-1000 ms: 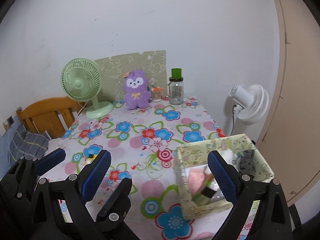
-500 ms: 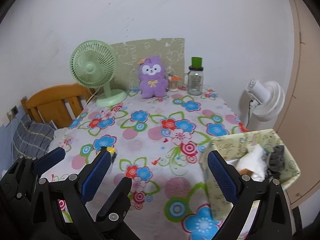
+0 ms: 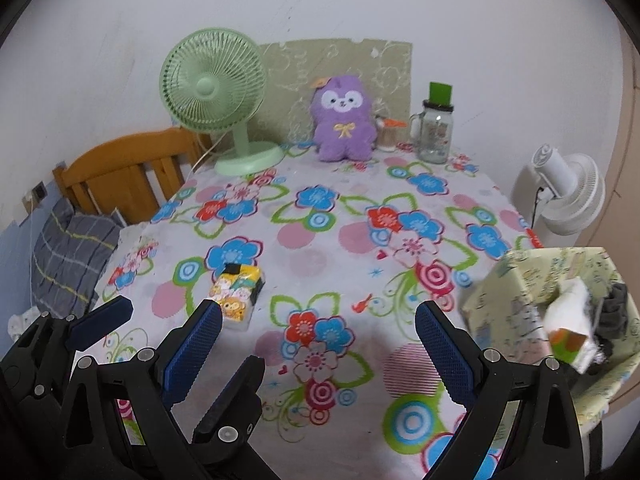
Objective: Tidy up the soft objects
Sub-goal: 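Move both grippers toward the cartoon tissue pack and white roll, then grasp the white paper roll with the left gripper while the right approaches the cartoon pack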
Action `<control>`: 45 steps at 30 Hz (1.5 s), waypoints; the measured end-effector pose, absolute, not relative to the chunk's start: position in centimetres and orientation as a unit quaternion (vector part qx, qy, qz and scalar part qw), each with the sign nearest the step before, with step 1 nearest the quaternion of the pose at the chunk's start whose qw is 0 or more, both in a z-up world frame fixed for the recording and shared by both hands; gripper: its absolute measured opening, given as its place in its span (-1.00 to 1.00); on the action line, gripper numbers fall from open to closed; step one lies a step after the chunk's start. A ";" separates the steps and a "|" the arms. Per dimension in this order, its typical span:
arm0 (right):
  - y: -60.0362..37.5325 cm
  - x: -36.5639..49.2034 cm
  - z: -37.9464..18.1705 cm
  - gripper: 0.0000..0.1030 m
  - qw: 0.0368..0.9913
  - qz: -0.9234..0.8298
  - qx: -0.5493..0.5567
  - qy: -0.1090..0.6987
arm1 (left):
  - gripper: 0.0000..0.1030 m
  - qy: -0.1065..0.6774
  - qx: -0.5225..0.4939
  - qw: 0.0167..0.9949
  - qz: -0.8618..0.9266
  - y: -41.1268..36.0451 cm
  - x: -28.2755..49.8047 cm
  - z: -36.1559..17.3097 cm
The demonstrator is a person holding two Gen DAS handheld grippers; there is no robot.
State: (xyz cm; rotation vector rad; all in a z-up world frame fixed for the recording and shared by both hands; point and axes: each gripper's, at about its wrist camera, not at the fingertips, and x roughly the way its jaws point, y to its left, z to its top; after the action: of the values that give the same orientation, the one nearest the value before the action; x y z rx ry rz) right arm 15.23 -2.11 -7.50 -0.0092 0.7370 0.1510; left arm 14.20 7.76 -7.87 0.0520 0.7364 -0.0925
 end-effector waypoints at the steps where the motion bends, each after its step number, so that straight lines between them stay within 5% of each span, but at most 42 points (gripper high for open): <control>1: -1.9 15.4 -7.8 0.92 0.929 0.075 -0.004 0.363 | 0.95 0.363 0.024 0.930 -0.042 8.0 14.4 -8.2; 17: 1.3 17.6 -12.4 0.92 0.907 0.103 -0.029 0.408 | 0.76 0.412 -0.002 0.911 -0.011 11.4 16.1 -12.7; 23: 2.3 18.2 -13.6 0.92 0.899 0.106 -0.040 0.422 | 0.51 0.436 -0.007 0.900 -0.010 12.4 16.7 -14.3; 37: 3.9 19.1 -14.8 0.92 0.890 0.117 -0.049 0.437 | -0.44 0.452 -0.014 0.892 -0.019 13.7 17.1 -15.4; 45: 5.0 19.9 -14.4 0.92 0.890 0.126 -0.044 0.435 | -0.53 0.443 0.006 0.896 -0.020 14.4 17.4 -14.7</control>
State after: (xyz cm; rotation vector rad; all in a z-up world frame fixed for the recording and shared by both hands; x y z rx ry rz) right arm 19.94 4.97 -14.43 -0.0919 0.9037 0.2617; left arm 17.42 14.39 -14.65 0.0129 0.9185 -0.0422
